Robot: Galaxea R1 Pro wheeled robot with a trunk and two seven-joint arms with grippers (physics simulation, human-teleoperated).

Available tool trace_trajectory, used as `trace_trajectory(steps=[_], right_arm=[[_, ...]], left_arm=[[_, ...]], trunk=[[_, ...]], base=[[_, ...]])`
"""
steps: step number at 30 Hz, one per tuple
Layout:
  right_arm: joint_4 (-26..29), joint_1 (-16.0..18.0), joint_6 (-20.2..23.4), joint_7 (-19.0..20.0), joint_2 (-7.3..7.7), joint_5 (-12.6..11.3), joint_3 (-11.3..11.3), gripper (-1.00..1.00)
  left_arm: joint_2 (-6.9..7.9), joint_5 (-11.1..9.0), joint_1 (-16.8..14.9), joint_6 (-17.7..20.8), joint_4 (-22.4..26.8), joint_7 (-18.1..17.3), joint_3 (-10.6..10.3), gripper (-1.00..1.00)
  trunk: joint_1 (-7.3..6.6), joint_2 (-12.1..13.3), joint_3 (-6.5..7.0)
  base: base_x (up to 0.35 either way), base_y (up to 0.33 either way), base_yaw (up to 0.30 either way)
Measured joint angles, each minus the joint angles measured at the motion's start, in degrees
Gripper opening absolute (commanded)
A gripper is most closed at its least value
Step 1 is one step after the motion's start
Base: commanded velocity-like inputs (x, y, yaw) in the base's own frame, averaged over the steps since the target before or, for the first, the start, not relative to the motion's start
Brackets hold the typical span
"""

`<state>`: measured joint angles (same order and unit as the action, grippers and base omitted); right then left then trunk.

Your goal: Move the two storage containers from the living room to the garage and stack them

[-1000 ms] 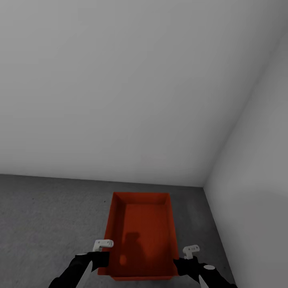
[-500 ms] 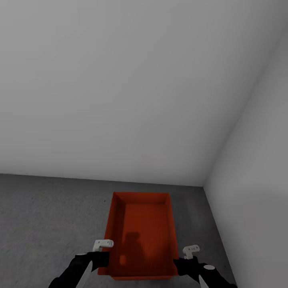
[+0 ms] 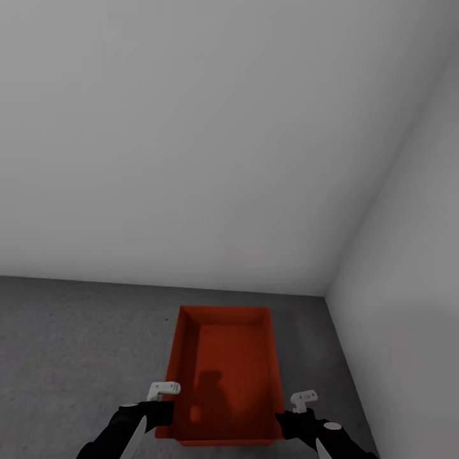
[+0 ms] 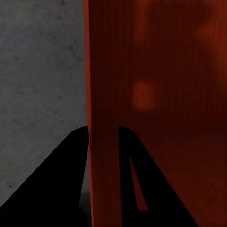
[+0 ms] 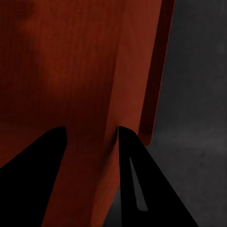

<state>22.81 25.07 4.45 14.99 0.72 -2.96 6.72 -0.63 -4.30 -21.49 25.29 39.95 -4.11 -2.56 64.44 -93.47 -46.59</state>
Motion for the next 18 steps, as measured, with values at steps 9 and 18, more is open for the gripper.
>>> trace_trajectory(steps=[9,18], right_arm=[[0.00,0.01,0.00,0.07,0.04,0.02,-0.04,-1.00],[-0.05,0.03,-0.02,0.05,-0.16,0.37,-0.26,-1.00]], left_arm=[[-0.04,0.05,0.00,-0.02,-0.01,0.00,0.03,-1.00],[0.19,-0.25,0.01,0.05,0.01,-0.02,-0.08,-1.00]], trunk=[[0.01,-0.02,0.00],[0.01,-0.02,0.00]], base=[[0.000,0.000,0.000],[0.000,0.000,0.087]])
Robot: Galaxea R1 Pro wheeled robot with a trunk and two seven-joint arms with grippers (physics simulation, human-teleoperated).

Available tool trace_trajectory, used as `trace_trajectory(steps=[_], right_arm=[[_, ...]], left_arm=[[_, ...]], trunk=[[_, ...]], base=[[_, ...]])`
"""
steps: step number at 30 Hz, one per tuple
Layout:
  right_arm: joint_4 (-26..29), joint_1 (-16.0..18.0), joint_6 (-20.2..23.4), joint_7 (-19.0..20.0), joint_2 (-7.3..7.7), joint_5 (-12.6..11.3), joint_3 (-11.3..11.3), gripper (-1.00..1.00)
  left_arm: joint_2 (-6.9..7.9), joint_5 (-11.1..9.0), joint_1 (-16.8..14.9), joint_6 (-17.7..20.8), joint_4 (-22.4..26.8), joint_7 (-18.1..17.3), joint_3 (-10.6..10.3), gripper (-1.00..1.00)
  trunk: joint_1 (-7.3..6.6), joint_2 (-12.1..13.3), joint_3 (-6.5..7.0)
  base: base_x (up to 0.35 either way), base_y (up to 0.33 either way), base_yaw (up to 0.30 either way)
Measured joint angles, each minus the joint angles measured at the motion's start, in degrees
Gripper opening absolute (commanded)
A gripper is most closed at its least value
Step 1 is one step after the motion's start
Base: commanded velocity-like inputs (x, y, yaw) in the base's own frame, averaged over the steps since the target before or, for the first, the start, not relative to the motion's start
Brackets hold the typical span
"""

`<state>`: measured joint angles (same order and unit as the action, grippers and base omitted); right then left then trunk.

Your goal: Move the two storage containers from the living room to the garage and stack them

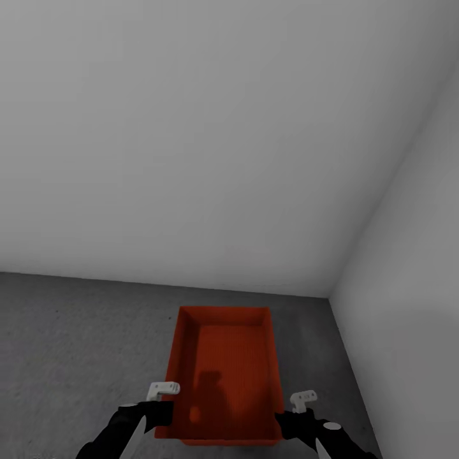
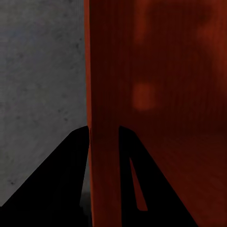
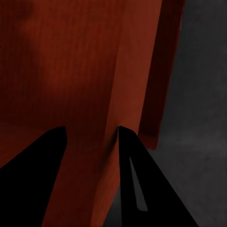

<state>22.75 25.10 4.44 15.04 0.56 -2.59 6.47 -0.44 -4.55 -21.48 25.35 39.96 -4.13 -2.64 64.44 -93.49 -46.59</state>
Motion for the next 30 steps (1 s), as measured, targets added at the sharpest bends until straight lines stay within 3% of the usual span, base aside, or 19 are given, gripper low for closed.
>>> trace_trajectory(steps=[19,30], right_arm=[[0.02,-0.02,0.01,0.12,0.23,-0.18,0.15,-1.00],[0.00,-0.02,0.02,0.29,0.39,-0.24,0.22,-1.00]], left_arm=[[-0.28,0.28,-0.01,0.01,-0.03,0.11,0.09,-1.00],[-0.46,0.29,-0.02,0.01,-0.06,0.33,0.10,-1.00]], trunk=[[0.00,0.00,0.00],[0.00,0.00,0.00]], base=[[0.000,0.000,0.006],[0.054,-0.118,0.000]])
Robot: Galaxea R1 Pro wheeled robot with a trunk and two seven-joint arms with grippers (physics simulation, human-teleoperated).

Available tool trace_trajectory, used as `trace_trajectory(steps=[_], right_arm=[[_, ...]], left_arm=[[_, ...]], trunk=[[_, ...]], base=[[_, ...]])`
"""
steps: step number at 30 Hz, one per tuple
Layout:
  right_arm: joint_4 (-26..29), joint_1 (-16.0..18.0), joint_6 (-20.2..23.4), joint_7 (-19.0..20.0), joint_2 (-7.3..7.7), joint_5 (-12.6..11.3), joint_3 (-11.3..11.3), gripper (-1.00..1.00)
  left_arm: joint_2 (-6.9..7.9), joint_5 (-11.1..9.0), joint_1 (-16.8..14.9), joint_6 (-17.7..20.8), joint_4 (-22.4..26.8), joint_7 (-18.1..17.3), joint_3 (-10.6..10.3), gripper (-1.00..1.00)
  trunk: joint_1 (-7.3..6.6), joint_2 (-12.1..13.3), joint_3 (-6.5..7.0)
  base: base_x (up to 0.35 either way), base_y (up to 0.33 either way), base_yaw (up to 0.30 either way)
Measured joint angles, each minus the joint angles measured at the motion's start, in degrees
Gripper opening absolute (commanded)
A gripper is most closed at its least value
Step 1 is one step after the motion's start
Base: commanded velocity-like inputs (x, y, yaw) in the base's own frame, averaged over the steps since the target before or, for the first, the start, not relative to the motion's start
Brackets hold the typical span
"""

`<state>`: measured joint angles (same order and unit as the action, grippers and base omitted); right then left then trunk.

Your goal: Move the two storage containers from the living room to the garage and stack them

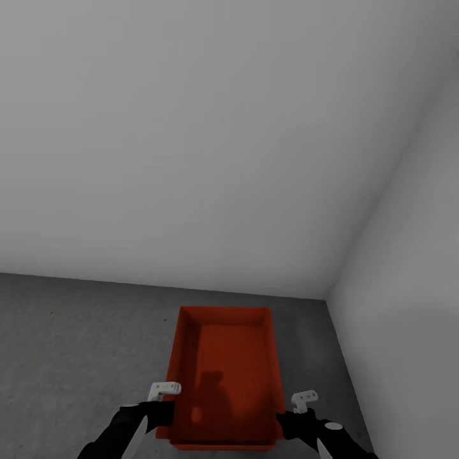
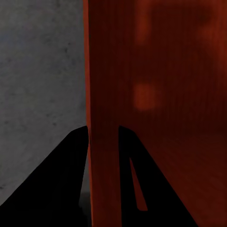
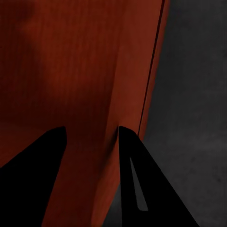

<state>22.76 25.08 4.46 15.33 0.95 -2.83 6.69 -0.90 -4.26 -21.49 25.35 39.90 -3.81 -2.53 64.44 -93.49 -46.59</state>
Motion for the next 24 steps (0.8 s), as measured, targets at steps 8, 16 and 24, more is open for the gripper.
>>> trace_trajectory(steps=[8,16,24], right_arm=[[0.02,0.00,0.00,-0.01,-0.04,0.07,-0.03,-1.00],[0.01,0.00,-0.01,0.02,0.00,0.02,-0.03,-1.00],[0.06,0.00,-0.01,0.08,0.14,-0.14,0.06,-1.00]], left_arm=[[0.05,-0.12,0.00,0.00,0.01,0.02,-0.03,-1.00],[0.02,-0.11,0.00,-0.01,0.01,0.05,-0.06,-1.00],[-0.13,-0.08,0.00,-0.07,0.03,0.19,-0.07,-1.00]], trunk=[[0.00,0.00,0.00],[0.00,0.00,0.00],[0.00,0.00,0.00]], base=[[0.002,-0.004,0.000],[0.000,0.000,0.000],[0.000,0.000,0.000]])
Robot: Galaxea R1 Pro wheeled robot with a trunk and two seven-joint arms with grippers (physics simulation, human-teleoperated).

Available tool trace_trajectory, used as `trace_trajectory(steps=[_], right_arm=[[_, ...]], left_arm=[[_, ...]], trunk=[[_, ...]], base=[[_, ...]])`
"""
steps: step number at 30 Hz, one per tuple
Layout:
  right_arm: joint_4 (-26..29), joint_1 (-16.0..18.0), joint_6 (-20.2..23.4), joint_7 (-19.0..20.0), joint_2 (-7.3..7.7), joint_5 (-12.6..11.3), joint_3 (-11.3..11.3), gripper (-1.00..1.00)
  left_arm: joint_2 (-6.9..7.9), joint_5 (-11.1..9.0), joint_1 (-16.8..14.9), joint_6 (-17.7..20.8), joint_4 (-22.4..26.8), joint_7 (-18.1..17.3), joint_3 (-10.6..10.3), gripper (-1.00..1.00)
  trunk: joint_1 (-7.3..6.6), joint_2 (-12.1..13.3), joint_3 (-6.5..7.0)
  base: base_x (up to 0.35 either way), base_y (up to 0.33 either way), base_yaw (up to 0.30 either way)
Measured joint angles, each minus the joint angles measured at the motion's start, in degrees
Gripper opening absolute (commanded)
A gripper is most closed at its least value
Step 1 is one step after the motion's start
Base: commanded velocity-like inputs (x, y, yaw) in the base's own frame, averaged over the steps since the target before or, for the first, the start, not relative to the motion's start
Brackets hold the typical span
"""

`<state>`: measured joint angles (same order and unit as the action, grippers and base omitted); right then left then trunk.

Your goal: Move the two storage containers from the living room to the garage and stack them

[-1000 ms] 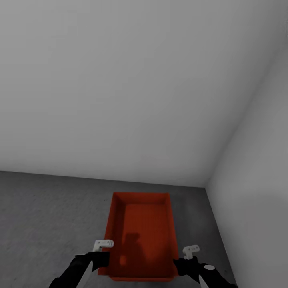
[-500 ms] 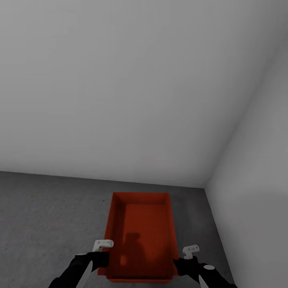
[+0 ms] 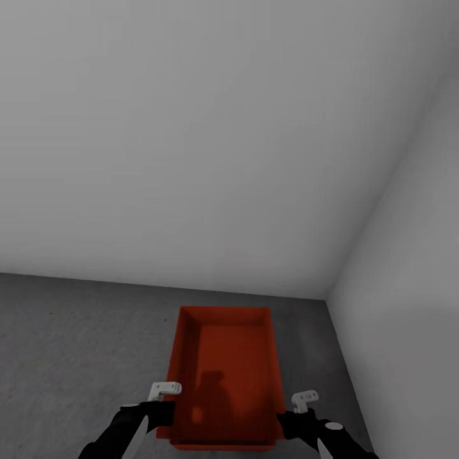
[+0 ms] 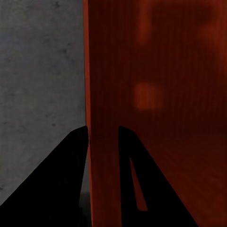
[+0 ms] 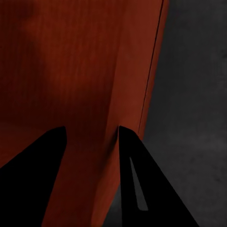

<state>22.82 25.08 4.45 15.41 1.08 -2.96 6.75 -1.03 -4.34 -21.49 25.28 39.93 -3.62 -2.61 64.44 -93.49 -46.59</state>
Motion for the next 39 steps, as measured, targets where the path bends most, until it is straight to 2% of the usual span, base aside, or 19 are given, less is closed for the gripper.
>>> trace_trajectory(steps=[27,34,39], right_arm=[[-0.01,-0.01,0.00,-0.05,-0.08,-0.04,-0.07,-1.00],[-0.02,-0.02,0.01,0.15,0.03,0.02,-0.20,-1.00],[-0.02,-0.01,0.00,0.16,0.03,0.04,-0.22,-1.00]], left_arm=[[0.12,0.31,-0.01,-0.02,0.02,-0.36,0.18,-1.00],[-0.05,0.62,-0.01,0.02,0.03,-0.41,0.37,-1.00],[-0.05,0.62,-0.01,0.00,0.03,-0.42,0.38,-1.00]], trunk=[[0.00,0.00,0.00],[1.53,-2.79,-1.25],[1.54,-2.81,-1.26]], base=[[-0.016,0.000,0.000],[0.000,0.000,0.000],[0.000,0.000,0.000]])
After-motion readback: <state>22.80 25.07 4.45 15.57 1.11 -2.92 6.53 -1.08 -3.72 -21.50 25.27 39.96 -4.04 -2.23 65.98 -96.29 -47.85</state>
